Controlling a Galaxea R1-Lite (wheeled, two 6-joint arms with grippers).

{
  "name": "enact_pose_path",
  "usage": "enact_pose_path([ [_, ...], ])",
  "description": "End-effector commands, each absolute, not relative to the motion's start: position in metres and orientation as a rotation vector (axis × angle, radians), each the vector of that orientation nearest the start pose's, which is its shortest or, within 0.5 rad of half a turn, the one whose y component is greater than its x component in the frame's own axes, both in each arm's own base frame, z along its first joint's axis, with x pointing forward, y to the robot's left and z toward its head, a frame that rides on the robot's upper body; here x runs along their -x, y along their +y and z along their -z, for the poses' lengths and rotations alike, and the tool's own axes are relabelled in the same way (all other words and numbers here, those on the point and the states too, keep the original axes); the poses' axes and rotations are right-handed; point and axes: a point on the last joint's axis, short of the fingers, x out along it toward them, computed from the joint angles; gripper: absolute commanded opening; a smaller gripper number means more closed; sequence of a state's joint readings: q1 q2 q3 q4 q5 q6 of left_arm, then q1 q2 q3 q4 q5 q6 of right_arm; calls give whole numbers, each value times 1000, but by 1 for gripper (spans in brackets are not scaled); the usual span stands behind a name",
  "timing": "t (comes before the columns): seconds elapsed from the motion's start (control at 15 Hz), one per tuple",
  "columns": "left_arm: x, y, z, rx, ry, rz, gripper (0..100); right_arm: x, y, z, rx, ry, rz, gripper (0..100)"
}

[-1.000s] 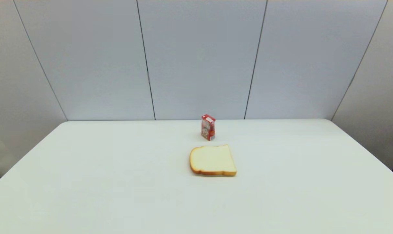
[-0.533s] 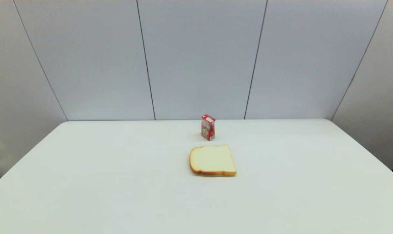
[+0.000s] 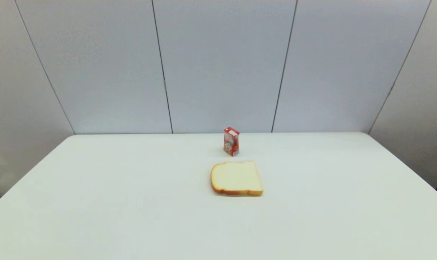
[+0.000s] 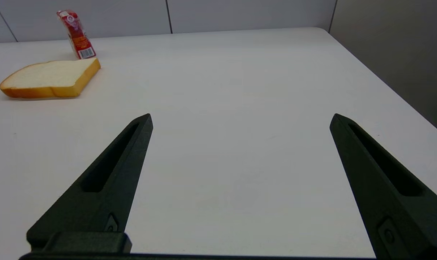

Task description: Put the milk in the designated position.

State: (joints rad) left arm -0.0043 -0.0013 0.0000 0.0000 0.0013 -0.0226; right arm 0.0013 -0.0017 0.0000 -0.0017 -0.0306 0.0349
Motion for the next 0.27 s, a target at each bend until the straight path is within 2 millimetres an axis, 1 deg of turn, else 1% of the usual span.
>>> enact_pose_path([
  [0.07,23,0,-75,23,0,2,100,23,-1,-76,-35,-4,29,100],
  [0.27,23,0,-75,23,0,2,100,23,-1,-76,-35,-4,29,100],
])
